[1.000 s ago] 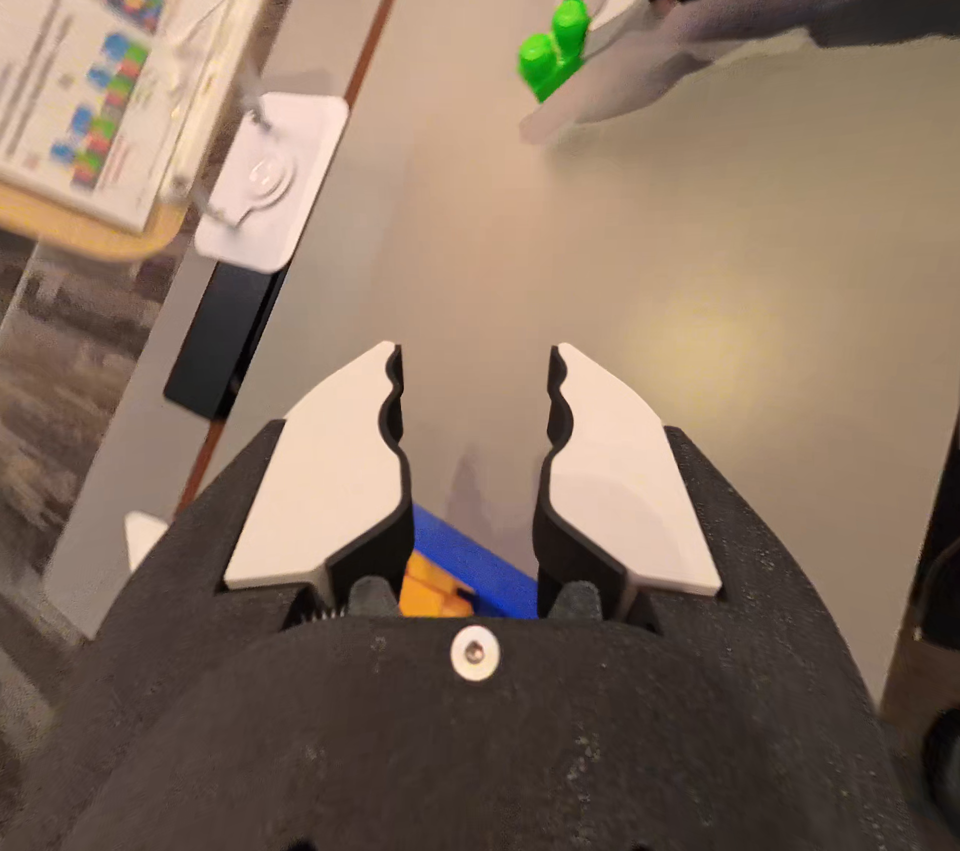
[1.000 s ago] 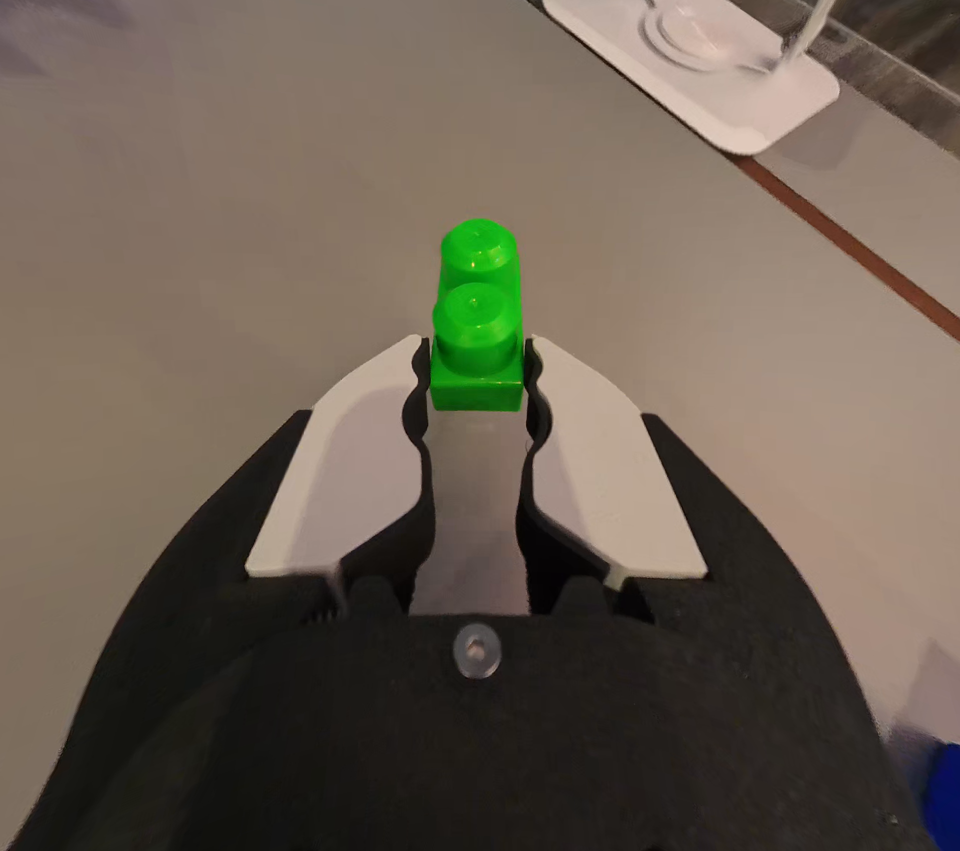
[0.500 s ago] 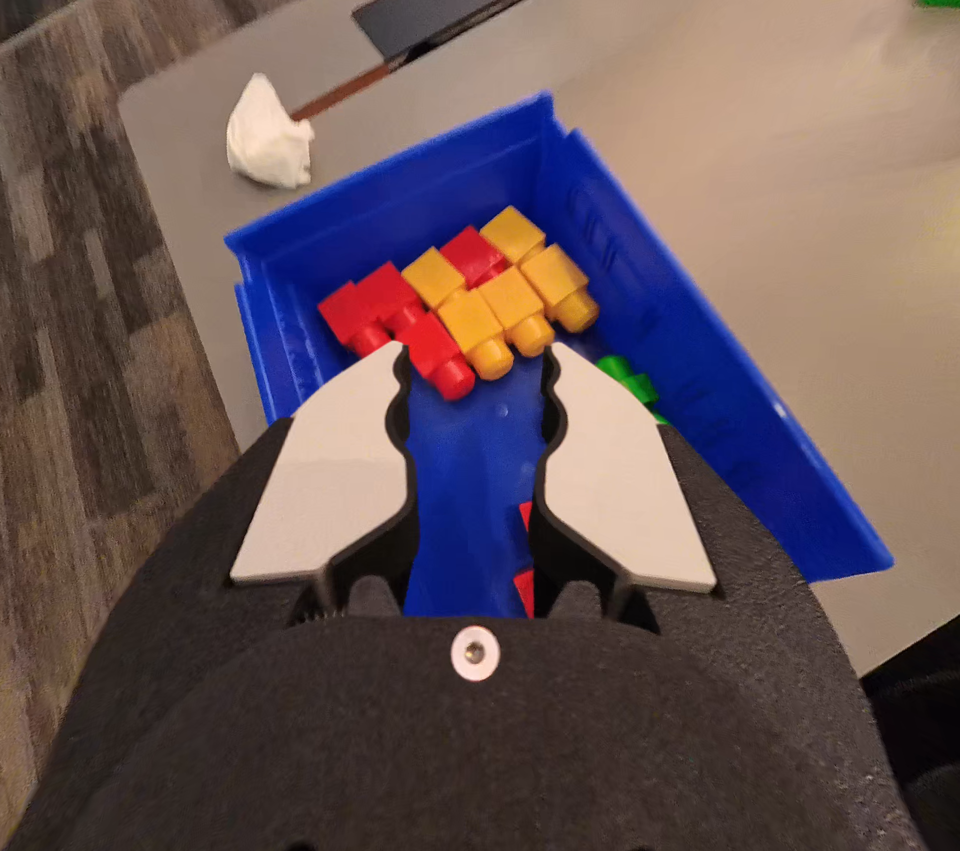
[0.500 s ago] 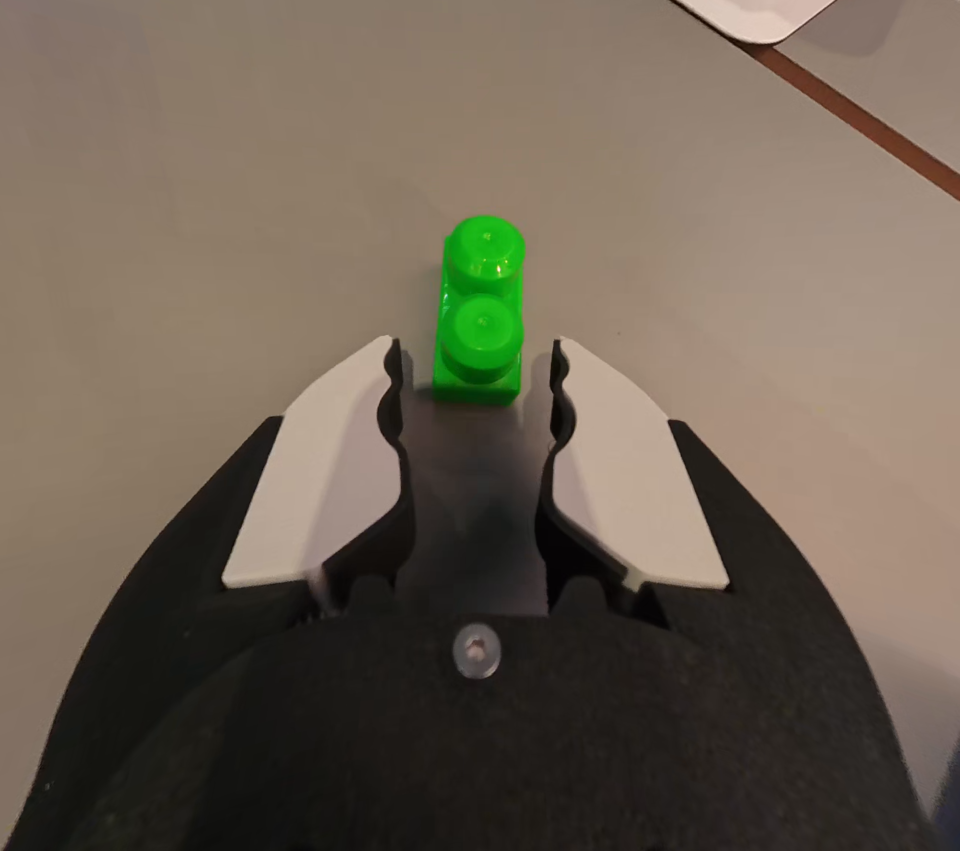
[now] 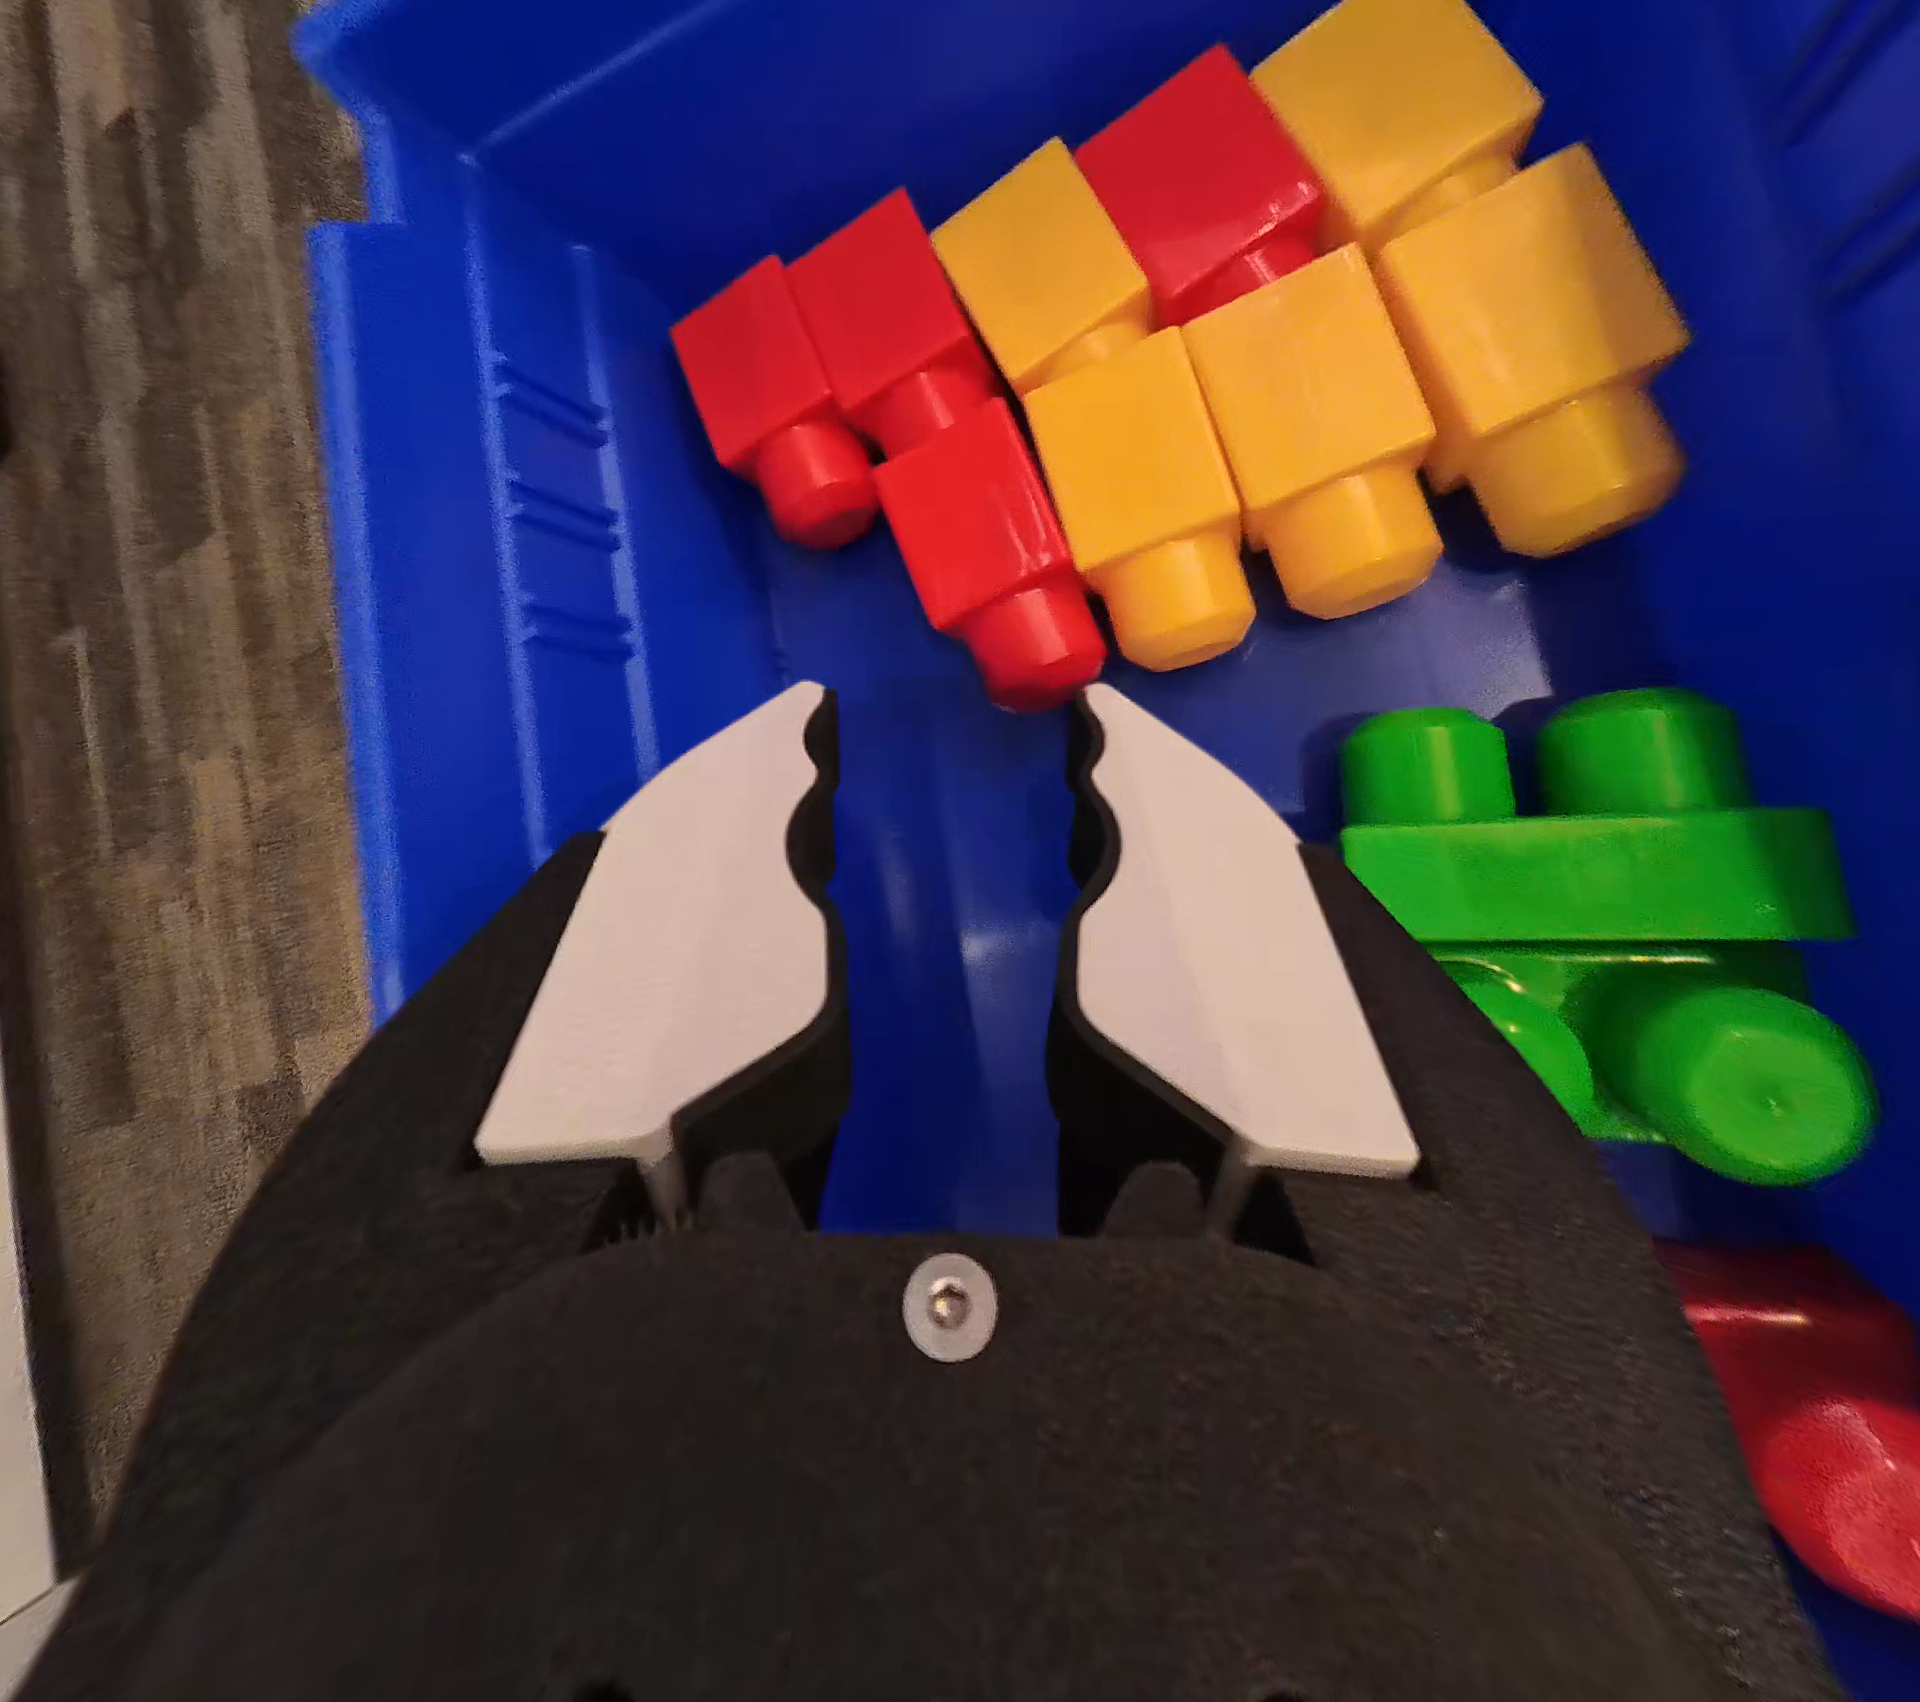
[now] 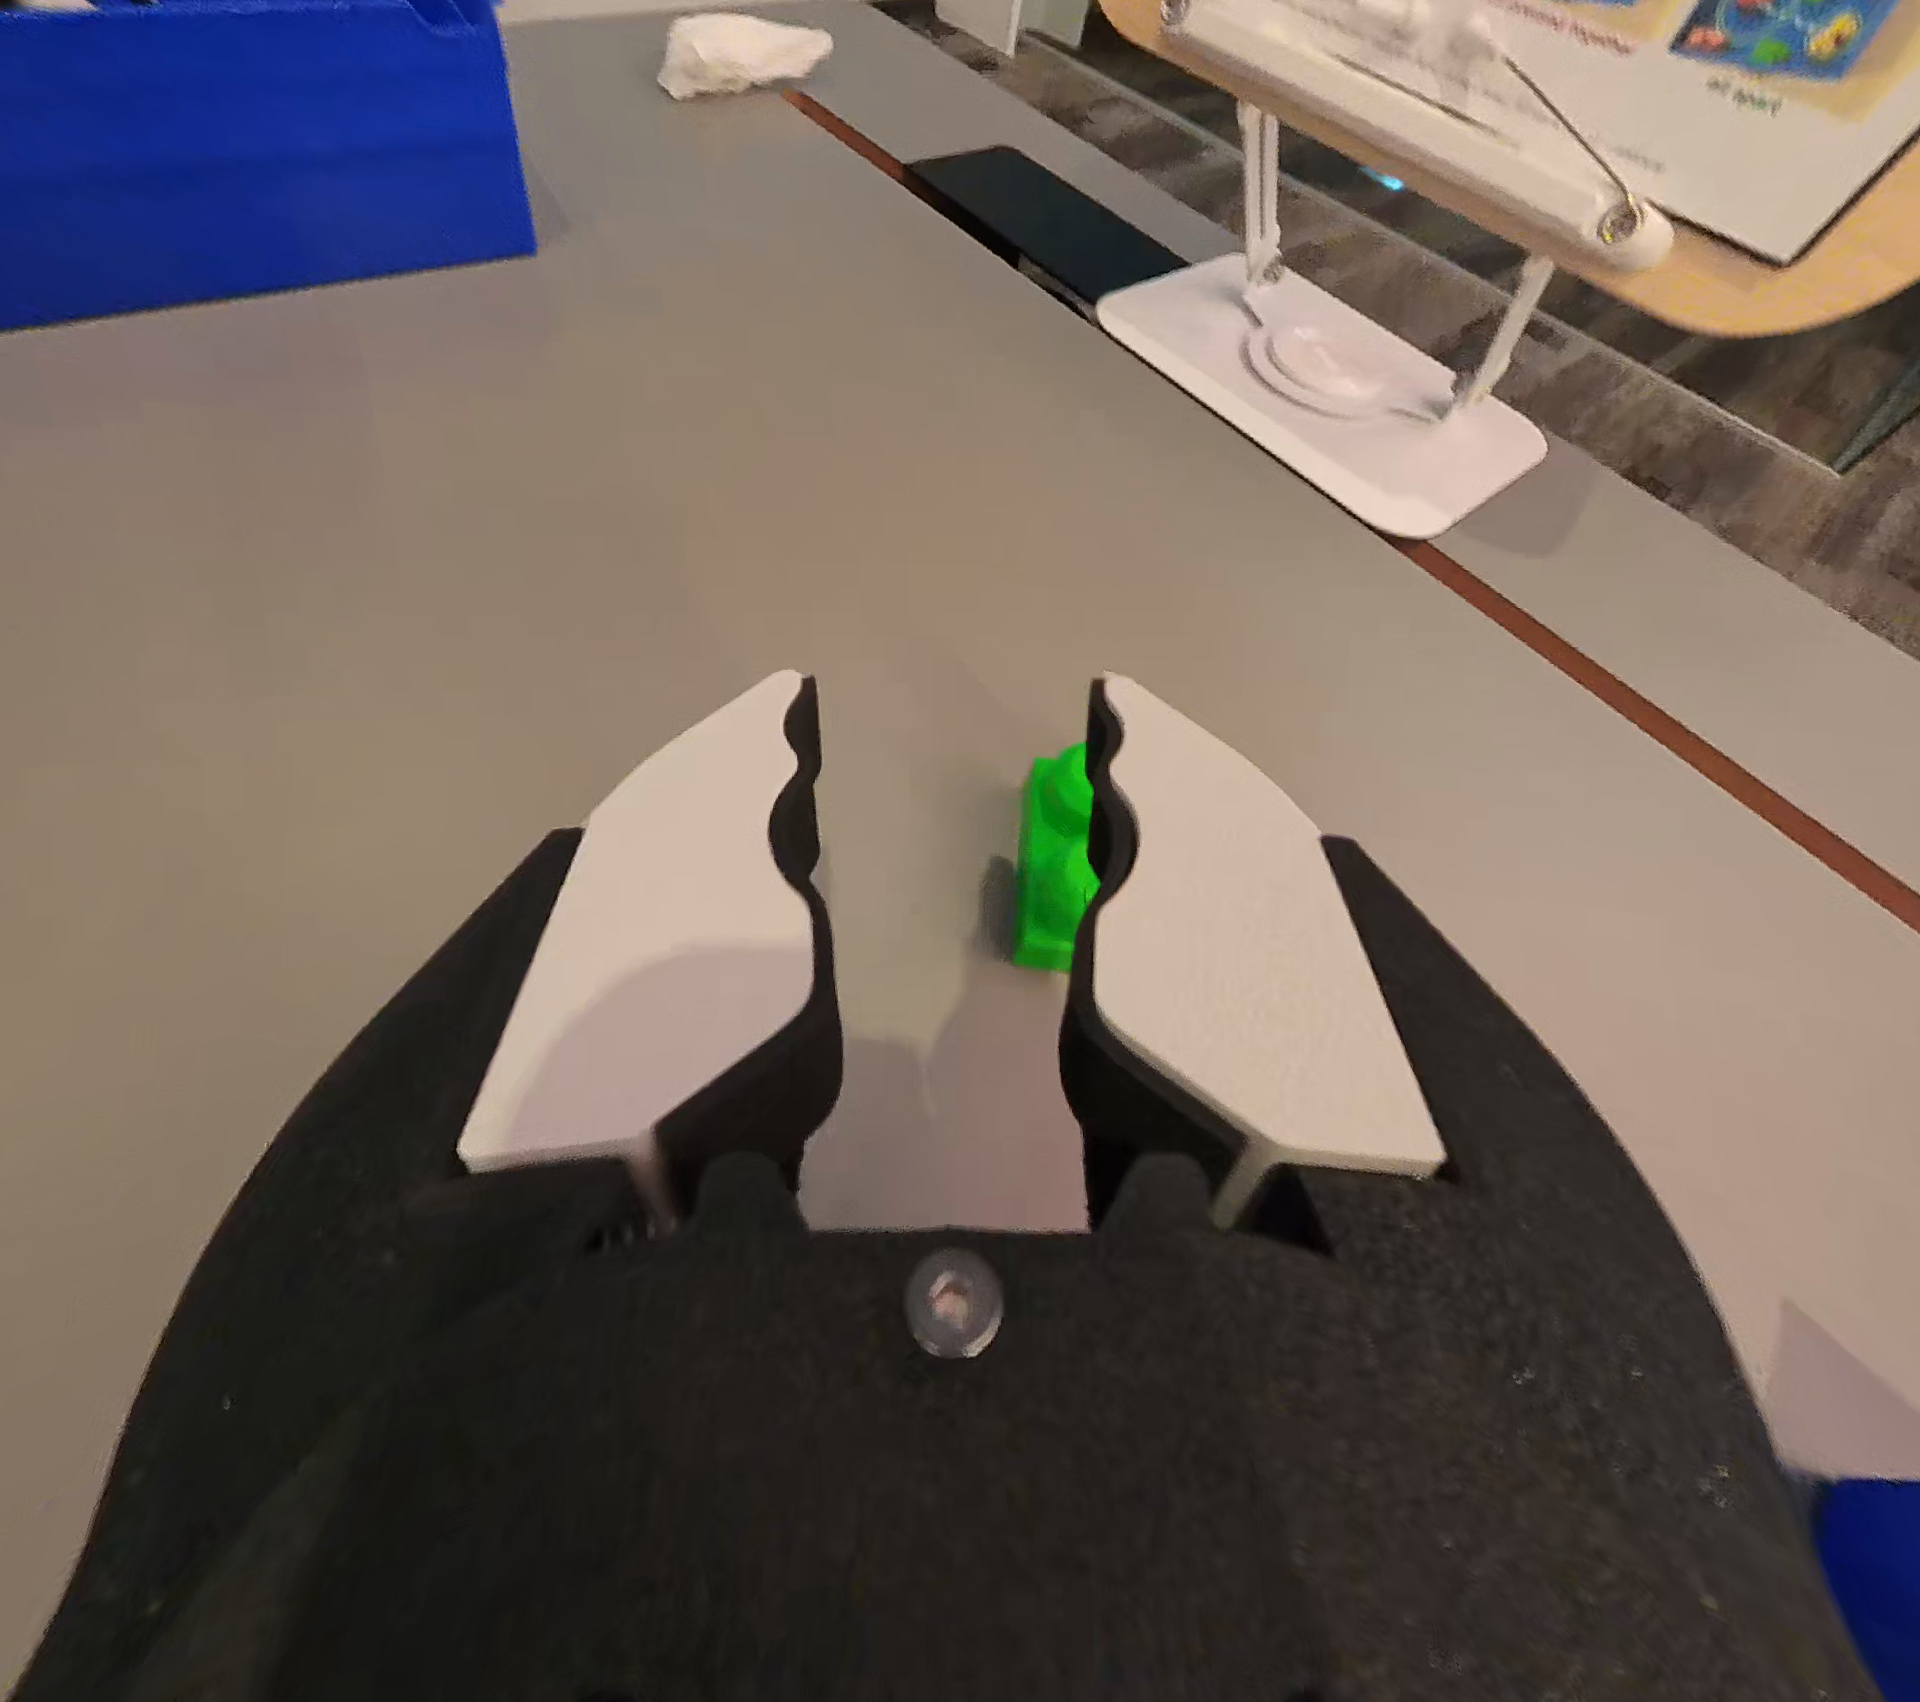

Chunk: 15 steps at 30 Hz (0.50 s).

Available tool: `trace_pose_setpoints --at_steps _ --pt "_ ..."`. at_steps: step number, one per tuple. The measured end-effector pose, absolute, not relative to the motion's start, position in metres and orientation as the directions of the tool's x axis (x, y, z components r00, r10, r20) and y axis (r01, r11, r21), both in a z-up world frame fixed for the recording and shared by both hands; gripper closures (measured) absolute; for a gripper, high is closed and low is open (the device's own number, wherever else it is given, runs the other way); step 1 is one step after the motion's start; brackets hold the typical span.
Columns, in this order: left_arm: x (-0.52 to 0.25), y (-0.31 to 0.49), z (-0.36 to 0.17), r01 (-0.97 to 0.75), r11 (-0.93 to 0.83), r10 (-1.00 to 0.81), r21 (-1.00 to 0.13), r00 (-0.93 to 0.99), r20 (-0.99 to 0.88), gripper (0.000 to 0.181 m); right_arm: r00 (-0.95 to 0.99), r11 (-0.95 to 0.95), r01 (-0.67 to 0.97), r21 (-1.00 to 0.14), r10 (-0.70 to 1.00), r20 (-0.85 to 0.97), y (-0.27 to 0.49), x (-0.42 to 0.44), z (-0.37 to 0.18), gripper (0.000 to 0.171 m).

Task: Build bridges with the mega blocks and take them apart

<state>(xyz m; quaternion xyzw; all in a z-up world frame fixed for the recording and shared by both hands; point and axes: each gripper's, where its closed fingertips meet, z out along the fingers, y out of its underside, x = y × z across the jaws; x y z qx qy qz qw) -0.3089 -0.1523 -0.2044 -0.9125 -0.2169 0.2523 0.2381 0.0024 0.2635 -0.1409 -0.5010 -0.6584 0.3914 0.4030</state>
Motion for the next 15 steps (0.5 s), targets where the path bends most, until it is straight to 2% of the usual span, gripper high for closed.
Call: trace_pose_setpoints --at_steps 8,12,15 --pt "-0.322 -0.145 -0.23 0.374 -0.765 0.579 -0.525 0.756 -0.305 0.139 -0.237 0.253 0.317 -0.914 0.954 0.182 0.244 0.008 -0.127 0.124" --pt "-0.325 -0.146 -0.236 0.412 -0.754 0.604 -0.512 0.742 -0.291 0.147 -0.249 0.263 0.311 -0.913 0.95 0.189 0.241 0.008 -0.127 0.124" --pt "-0.33 -0.142 -0.228 0.397 -0.712 0.633 -0.579 0.719 -0.287 0.153 -0.254 0.268 0.309 -0.913 0.948 0.193 0.24 0.009 -0.129 0.124"
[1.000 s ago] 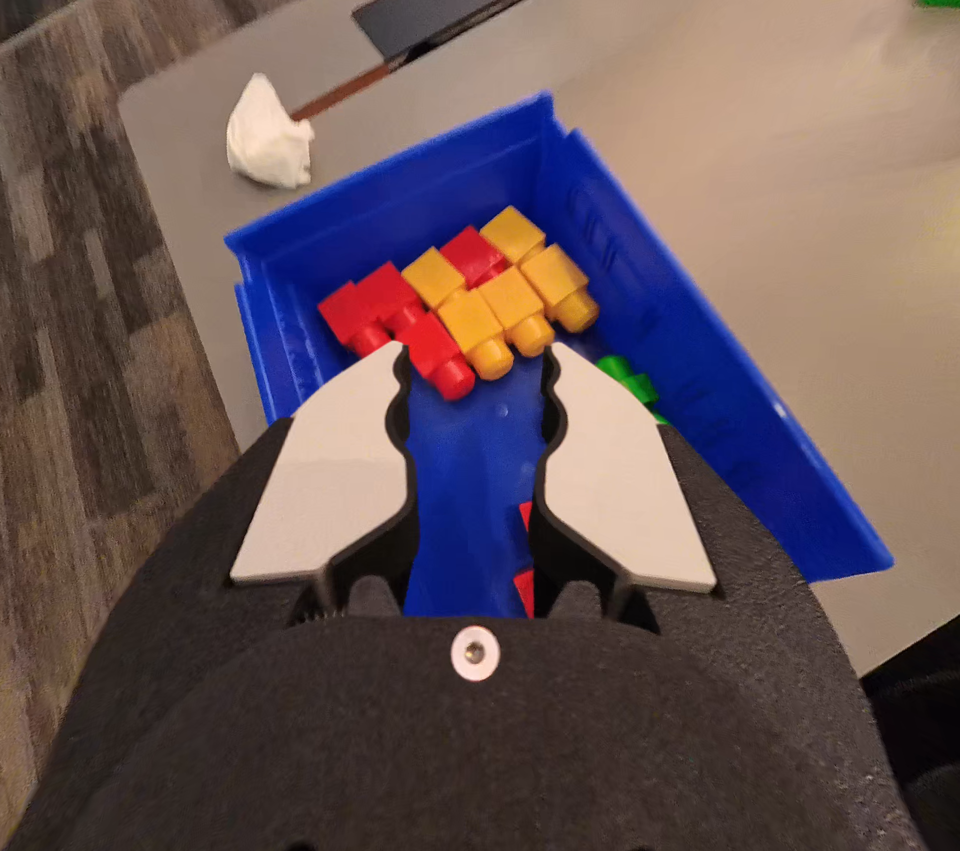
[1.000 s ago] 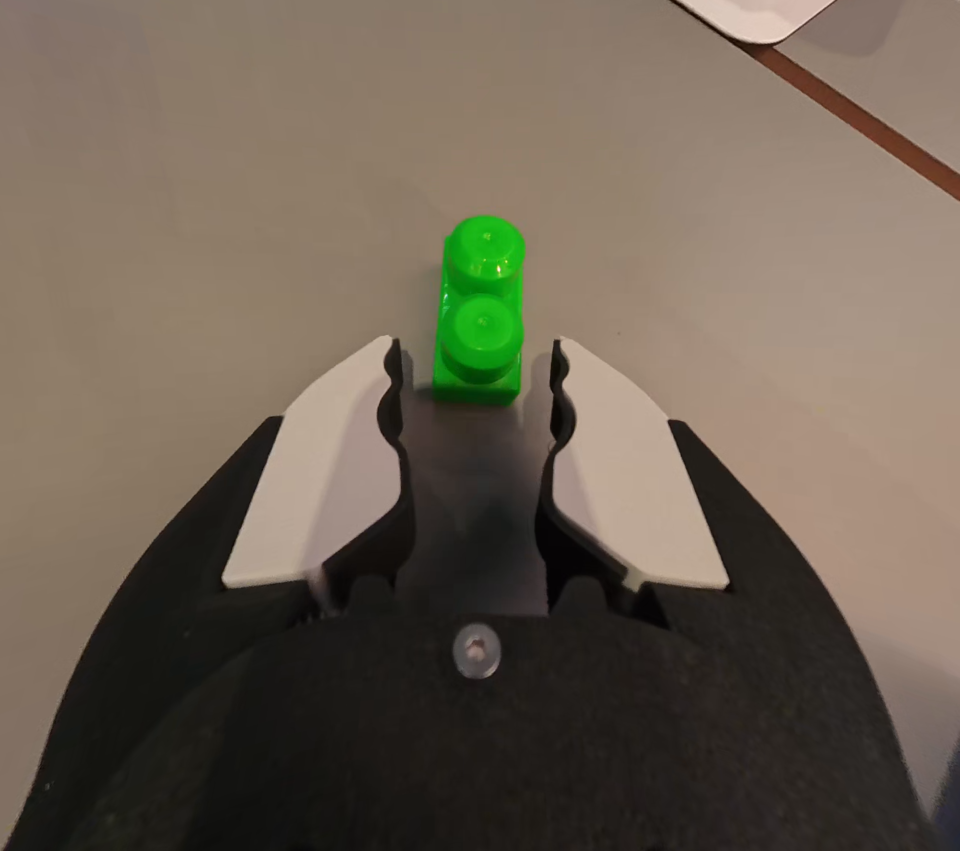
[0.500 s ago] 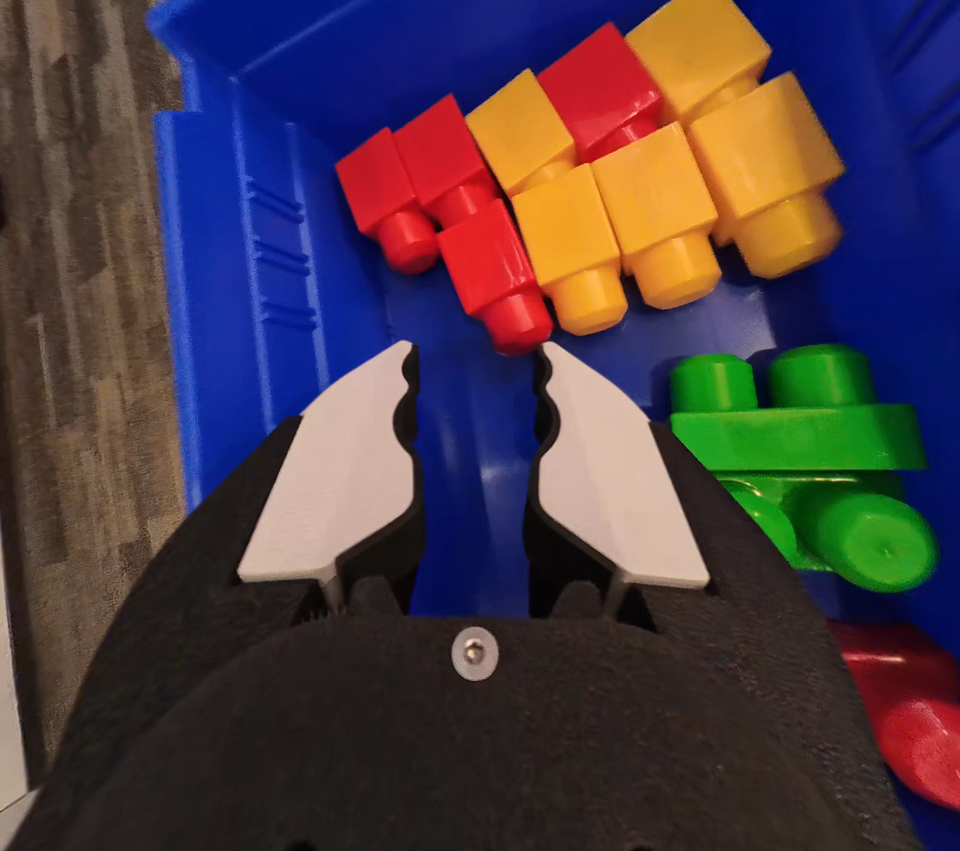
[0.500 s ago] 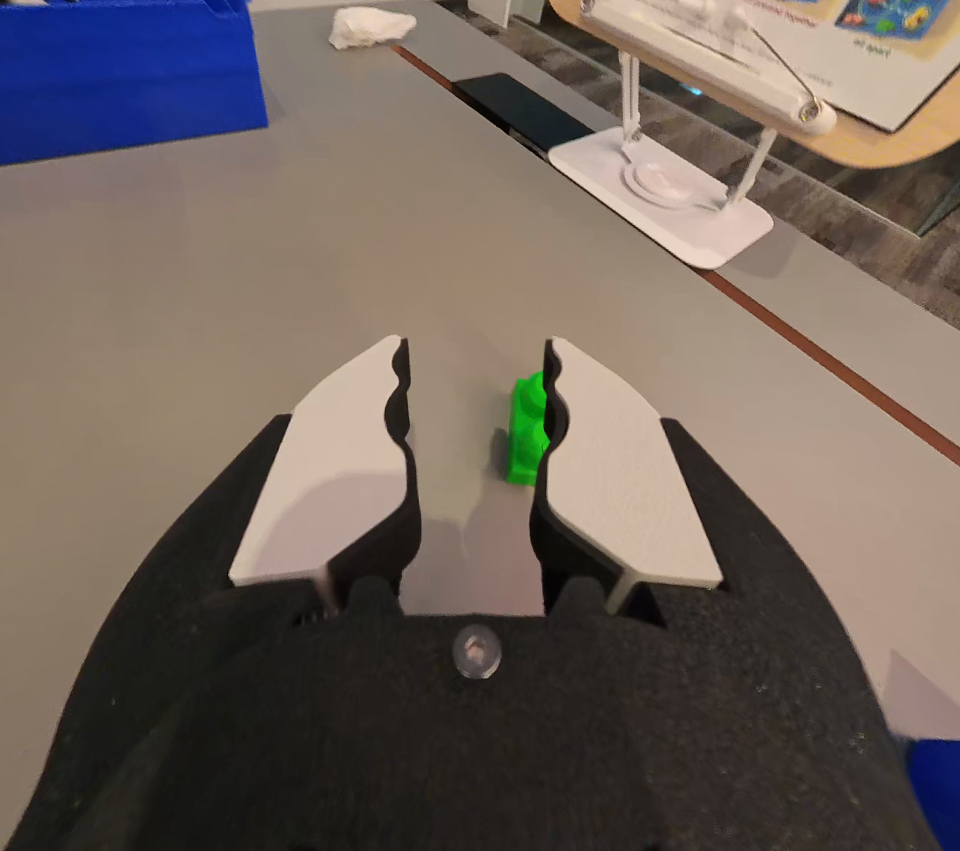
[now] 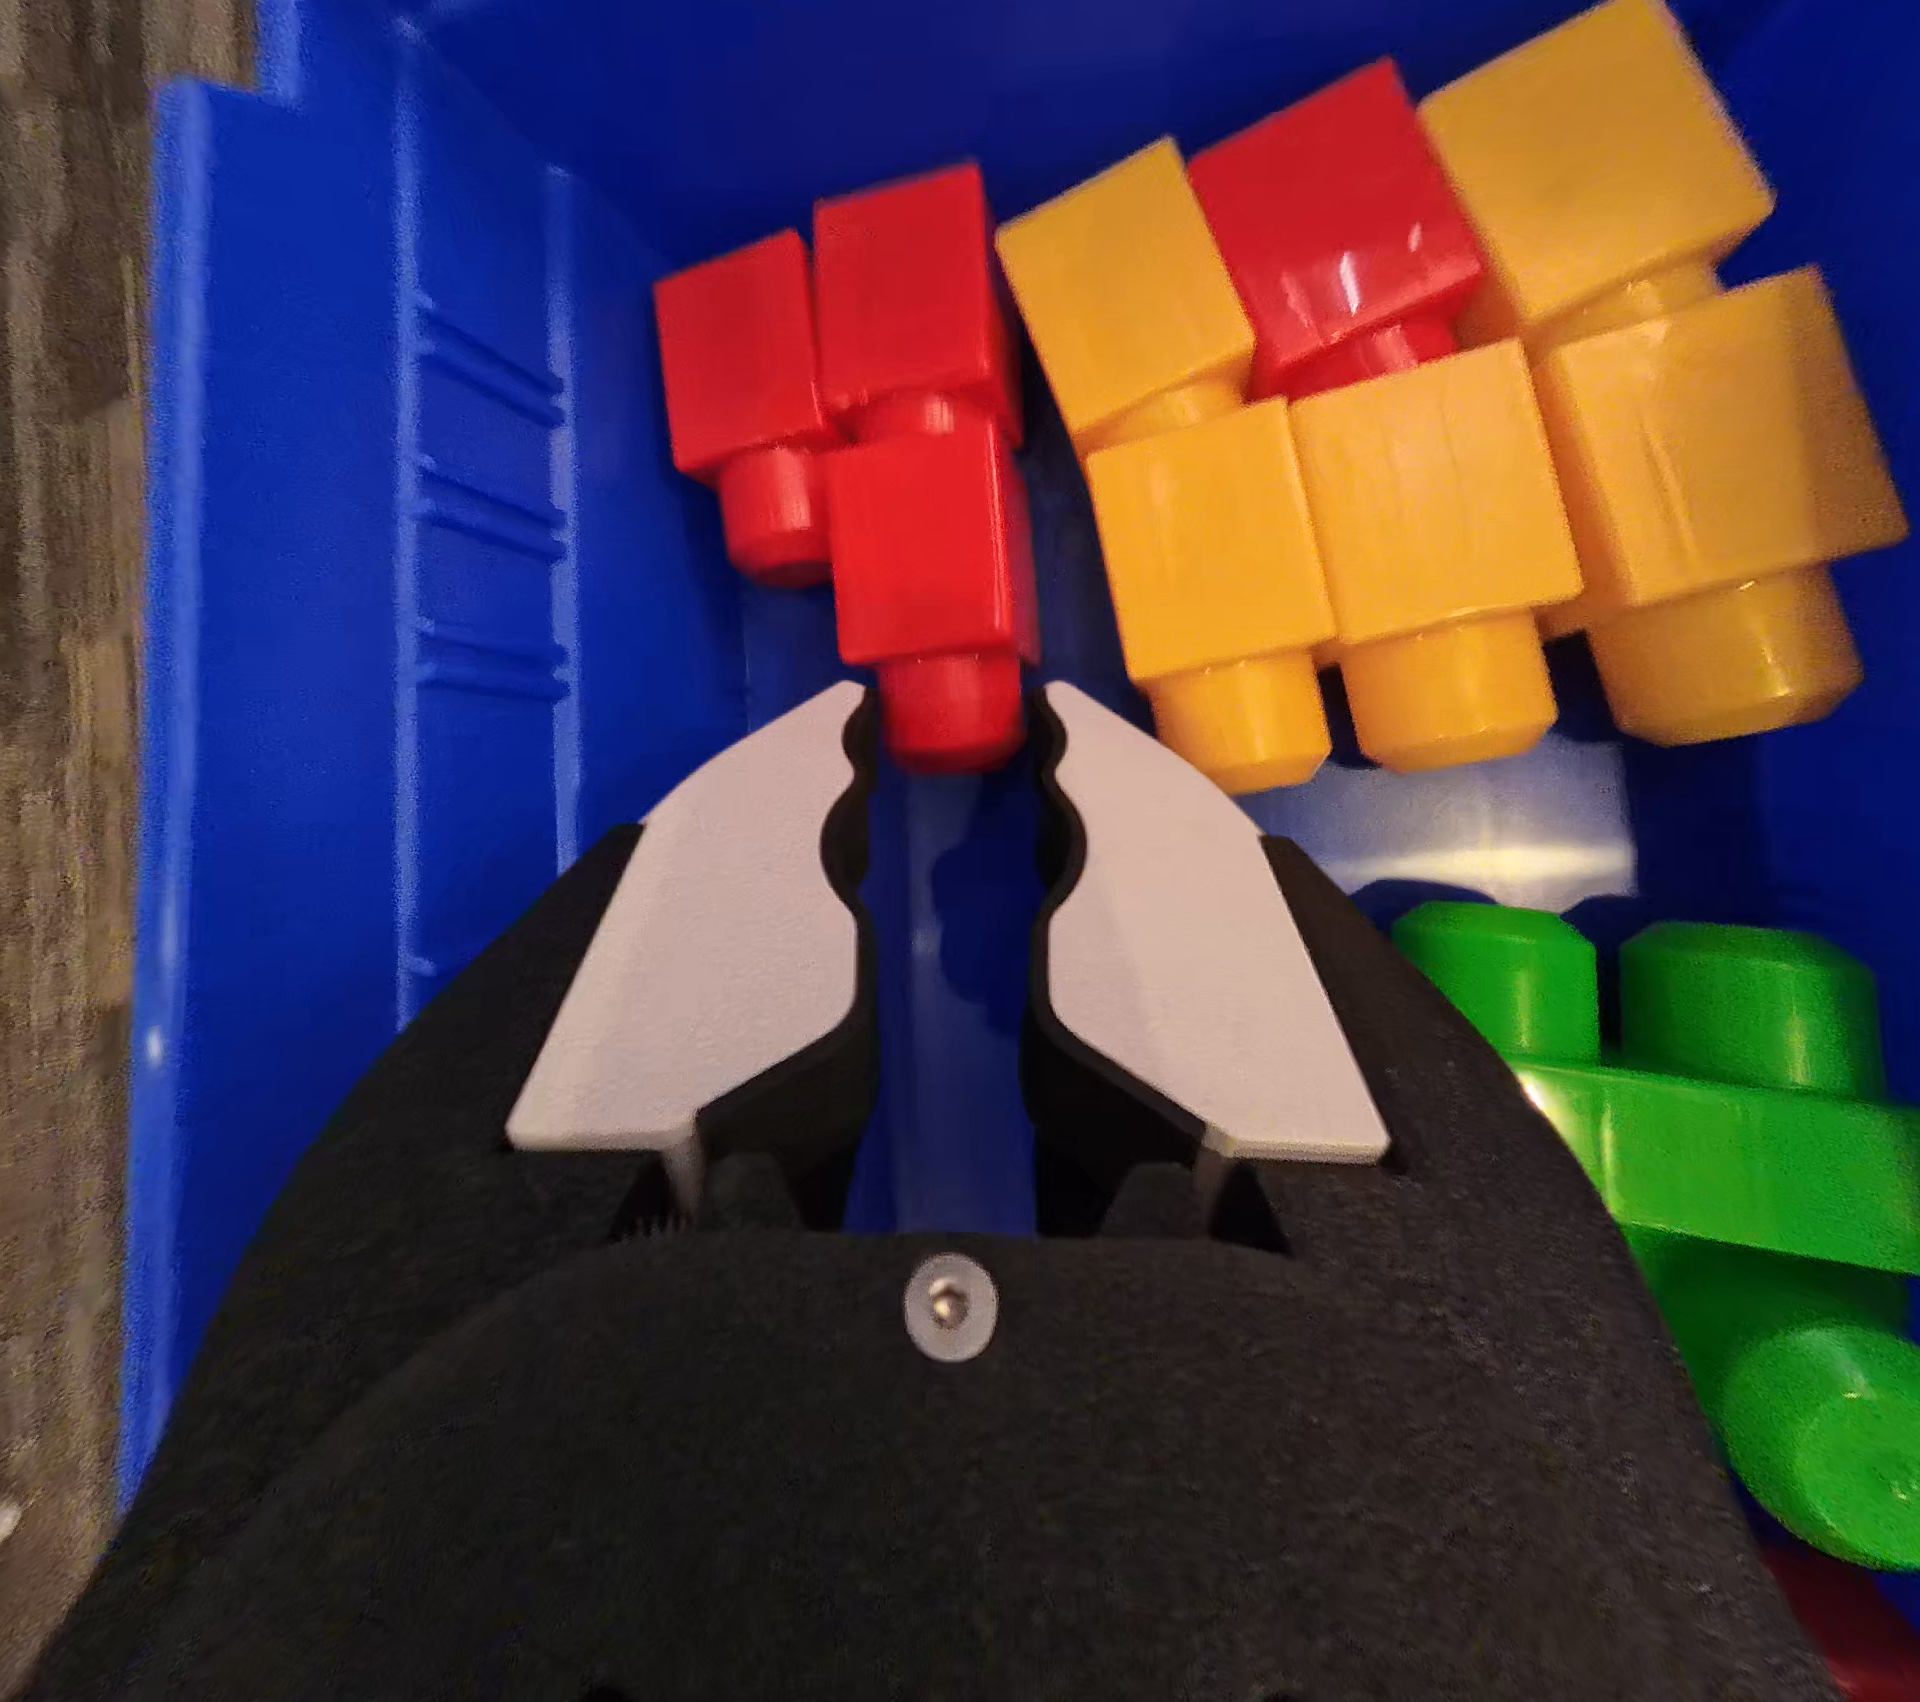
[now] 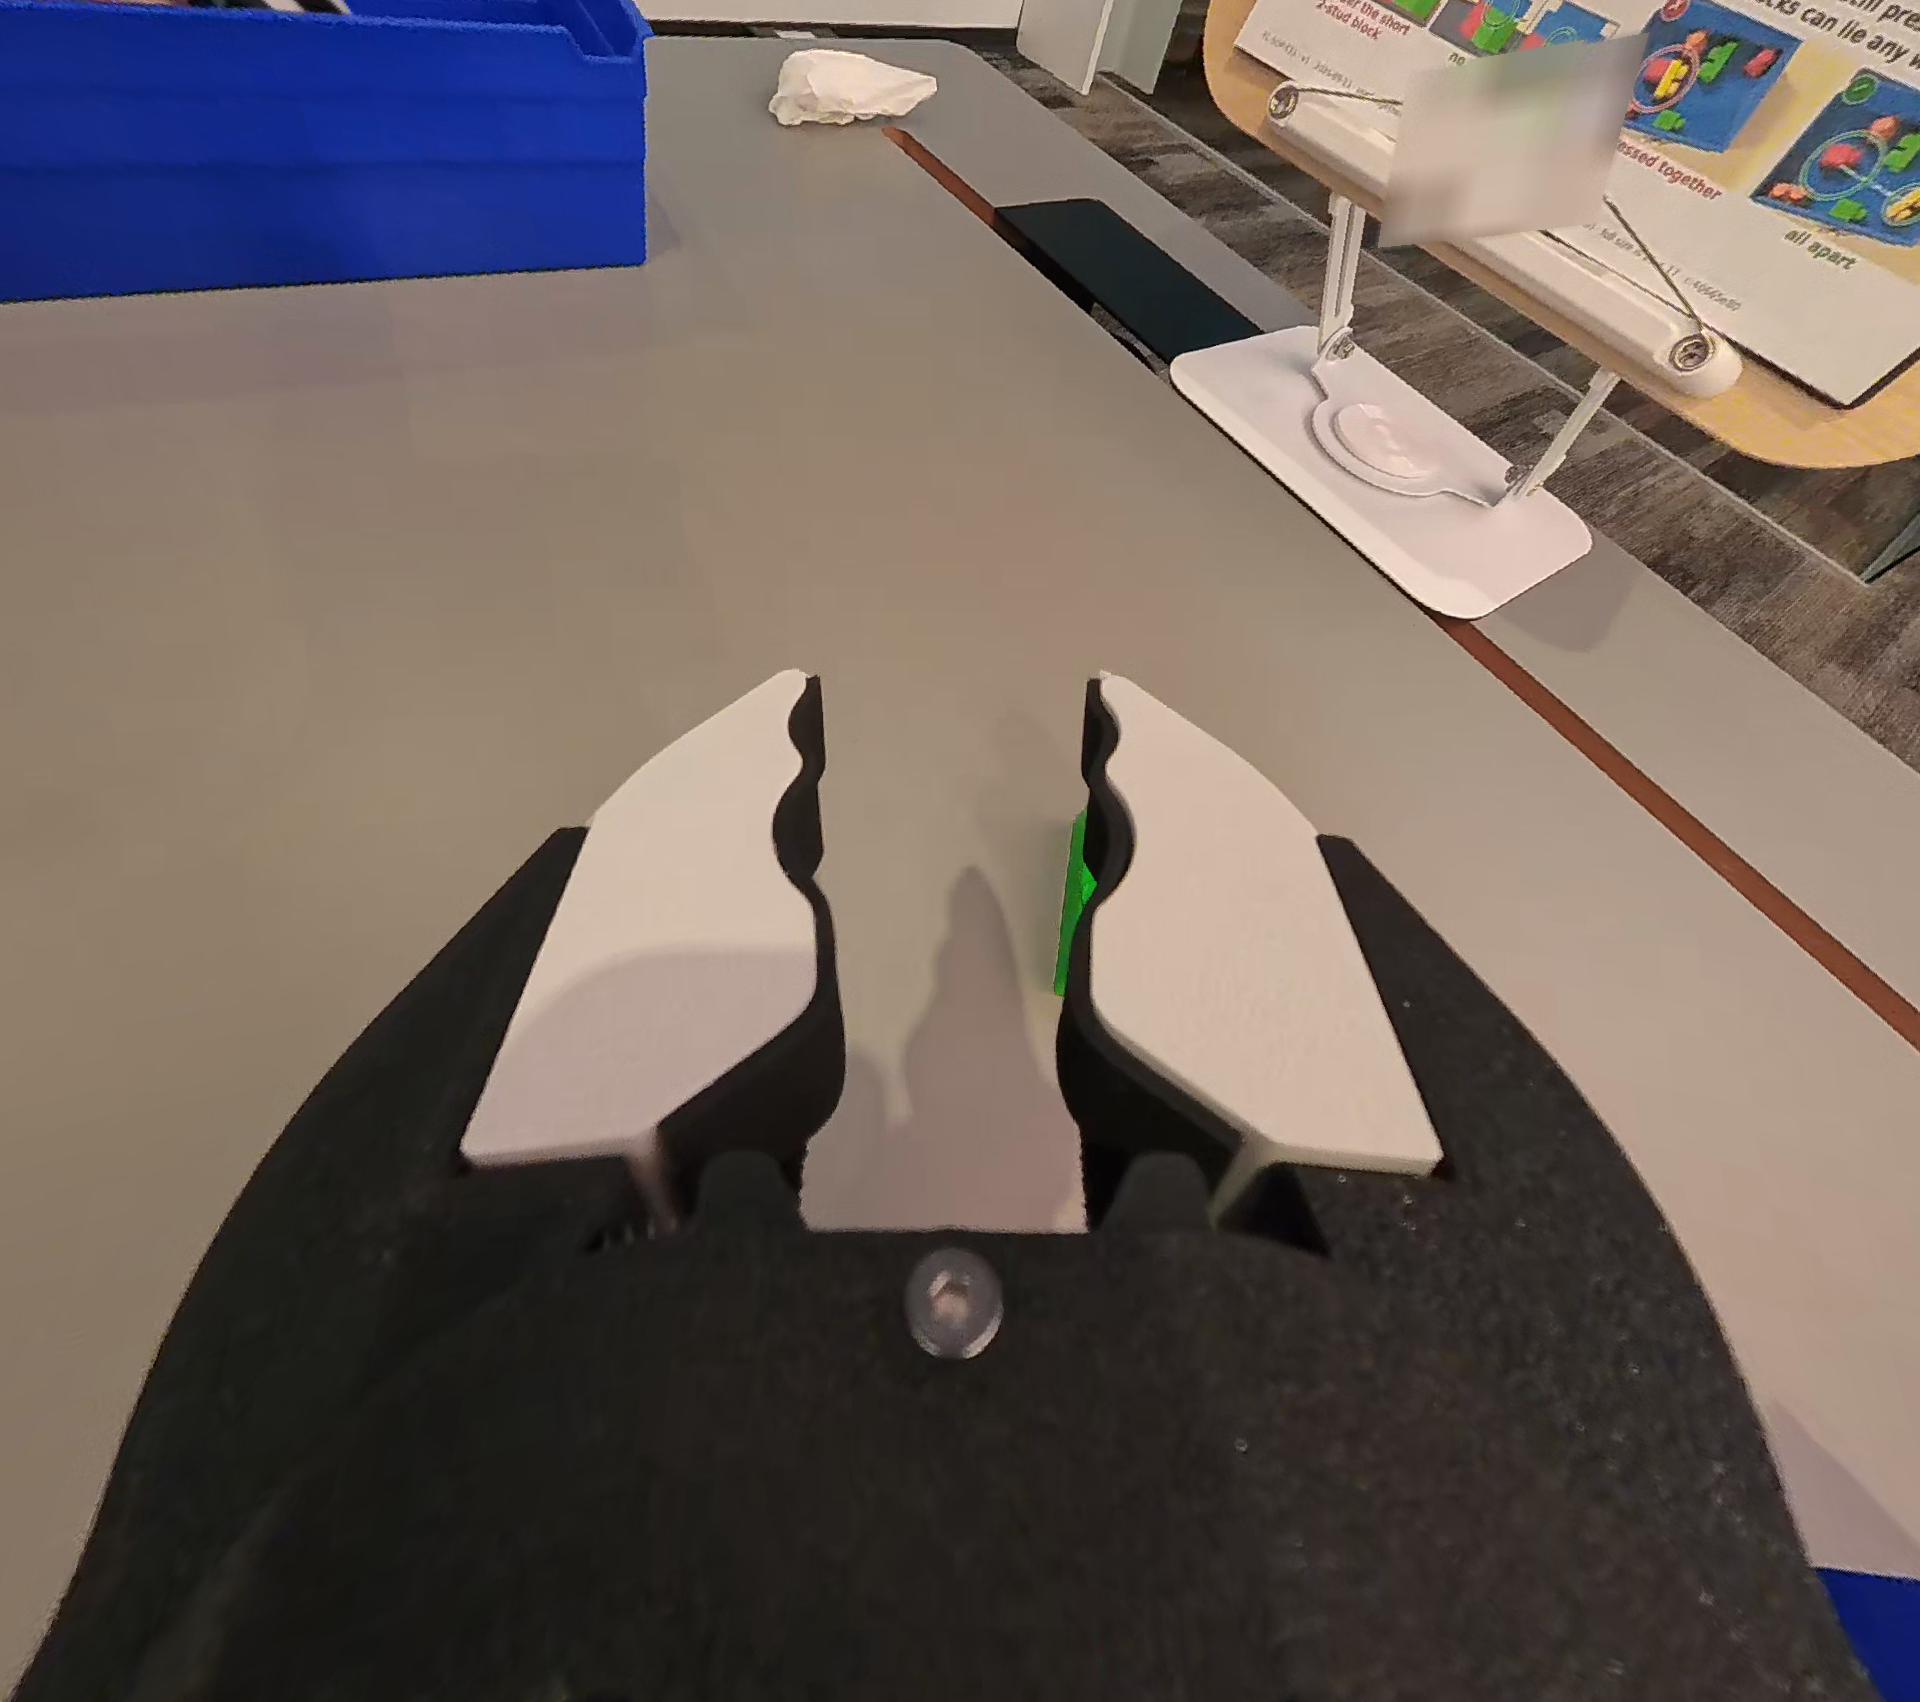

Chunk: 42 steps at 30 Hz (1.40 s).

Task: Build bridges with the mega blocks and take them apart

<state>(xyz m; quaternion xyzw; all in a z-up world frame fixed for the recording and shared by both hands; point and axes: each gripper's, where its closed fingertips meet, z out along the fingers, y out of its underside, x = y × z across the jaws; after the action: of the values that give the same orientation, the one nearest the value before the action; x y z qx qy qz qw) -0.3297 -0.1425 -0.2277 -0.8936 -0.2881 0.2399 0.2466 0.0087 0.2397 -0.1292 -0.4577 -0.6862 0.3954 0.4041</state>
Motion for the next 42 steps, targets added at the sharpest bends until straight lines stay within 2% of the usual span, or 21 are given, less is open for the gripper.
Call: trace_pose_setpoints --at_steps 3,6,9,15,19,23,28,31,33,37,42 --pt "-0.333 -0.138 -0.223 0.388 -0.68 0.649 -0.622 0.714 -0.265 0.15 -0.262 0.277 0.311 -0.909 0.944 0.199 0.239 0.009 -0.131 0.124" --pt "-0.335 -0.143 -0.236 0.448 -0.702 0.654 -0.554 0.713 -0.253 0.142 -0.264 0.283 0.313 -0.907 0.943 0.203 0.241 0.009 -0.131 0.124" --pt "-0.338 -0.146 -0.241 0.457 -0.703 0.658 -0.545 0.708 -0.256 0.15 -0.26 0.282 0.304 -0.91 0.944 0.206 0.243 0.009 -0.128 0.125" --pt "-0.338 -0.151 -0.239 0.427 -0.719 0.634 -0.548 0.726 -0.266 0.151 -0.252 0.283 0.303 -0.91 0.945 0.209 0.248 0.012 -0.127 0.126" --pt "-0.329 -0.163 -0.211 0.385 -0.741 0.603 -0.551 0.742 -0.292 0.151 -0.222 0.285 0.301 -0.91 0.949 0.224 0.256 0.02 -0.118 0.126" --pt "-0.31 -0.161 -0.149 0.313 -0.75 0.553 -0.583 0.78 -0.292 0.152 -0.194 0.287 0.28 -0.916 0.951 0.239 0.266 0.034 -0.105 0.127" --pt "-0.255 -0.1 -0.081 0.149 -0.775 0.364 -0.614 0.899 -0.242 0.152 -0.245 0.282 0.283 -0.917 0.945 0.215 0.26 0.042 -0.106 0.127" --pt "-0.234 -0.06 -0.07 0.016 -0.823 0.242 -0.567 0.914 -0.325 0.152 -0.278 0.292 0.291 -0.911 0.937 0.212 0.249 0.042 -0.111 0.127" --pt "-0.221 -0.037 -0.07 -0.055 -0.825 0.18 -0.562 0.918 -0.353 0.152 -0.304 0.306 0.298 -0.904 0.928 0.214 0.241 0.045 -0.116 0.128" --pt "-0.171 0.006 -0.085 -0.113 -0.812 0.031 -0.572 0.971 -0.236 0.152 -0.458 0.327 0.302 -0.895 0.873 0.164 0.205 0.051 -0.126 0.13" --pt "-0.115 0.054 -0.128 -0.311 -0.832 -0.239 -0.46 0.948 -0.21 0.152 -0.611 0.433 0.283 -0.856 0.769 0.187 0.168 0.037 -0.129 0.126"
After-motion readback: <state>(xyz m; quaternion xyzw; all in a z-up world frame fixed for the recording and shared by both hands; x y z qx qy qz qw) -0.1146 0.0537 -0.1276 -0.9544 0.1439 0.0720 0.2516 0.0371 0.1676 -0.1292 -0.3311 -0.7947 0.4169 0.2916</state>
